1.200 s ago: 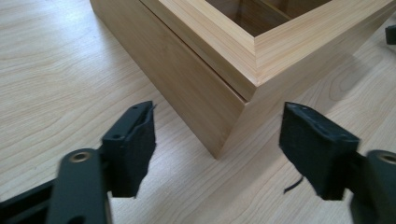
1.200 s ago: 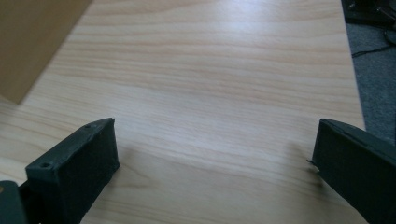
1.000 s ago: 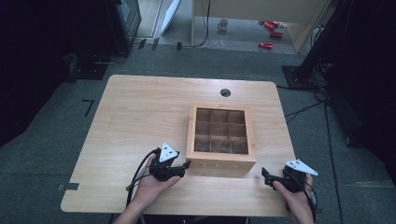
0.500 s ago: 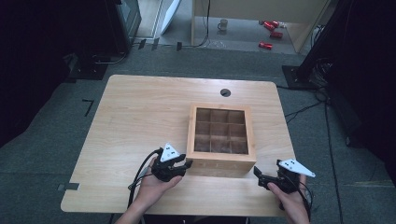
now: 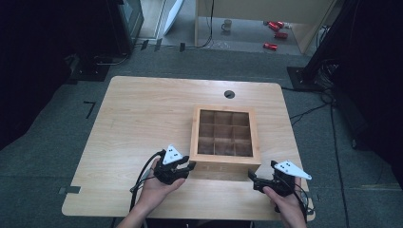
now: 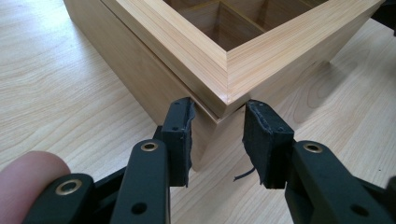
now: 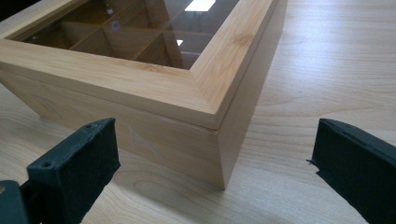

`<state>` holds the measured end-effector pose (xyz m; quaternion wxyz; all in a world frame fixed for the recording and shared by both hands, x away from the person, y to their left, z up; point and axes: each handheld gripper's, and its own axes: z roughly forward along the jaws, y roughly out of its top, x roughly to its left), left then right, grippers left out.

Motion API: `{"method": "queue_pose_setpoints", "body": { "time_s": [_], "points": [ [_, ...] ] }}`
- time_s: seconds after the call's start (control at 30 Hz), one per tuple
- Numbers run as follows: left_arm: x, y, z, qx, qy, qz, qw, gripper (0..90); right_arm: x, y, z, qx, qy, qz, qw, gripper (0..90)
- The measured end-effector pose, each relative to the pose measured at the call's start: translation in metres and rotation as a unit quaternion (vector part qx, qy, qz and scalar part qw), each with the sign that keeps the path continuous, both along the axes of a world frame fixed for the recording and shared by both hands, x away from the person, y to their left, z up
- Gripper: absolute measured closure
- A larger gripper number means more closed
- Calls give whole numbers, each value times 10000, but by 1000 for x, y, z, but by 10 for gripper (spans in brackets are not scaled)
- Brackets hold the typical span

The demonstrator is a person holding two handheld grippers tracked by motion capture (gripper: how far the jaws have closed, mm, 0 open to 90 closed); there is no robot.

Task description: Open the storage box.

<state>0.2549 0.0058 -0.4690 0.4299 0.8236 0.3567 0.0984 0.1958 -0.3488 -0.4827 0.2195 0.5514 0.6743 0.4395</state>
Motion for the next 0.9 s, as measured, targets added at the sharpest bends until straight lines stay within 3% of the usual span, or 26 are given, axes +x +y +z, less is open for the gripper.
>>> {"method": "queue_pose_setpoints", "body": {
  "time_s": [0.13,0.43,0.57,0.9],
  "points": [
    [0,0,1,-5,-15,-7,10000,630,2,5,-2,-55,-19,-56,10000,29],
    [1,1,4,-60,-45,-48,10000,619,2,5,-1,82,-153,-292,9994,73],
    [1,1,5,-82,-48,-51,9999,614,2,8,-2,151,-228,-282,9992,129],
    [3,1,9,-139,-69,-78,9998,602,3,14,-4,189,-310,-216,9991,161]
  ]
}}
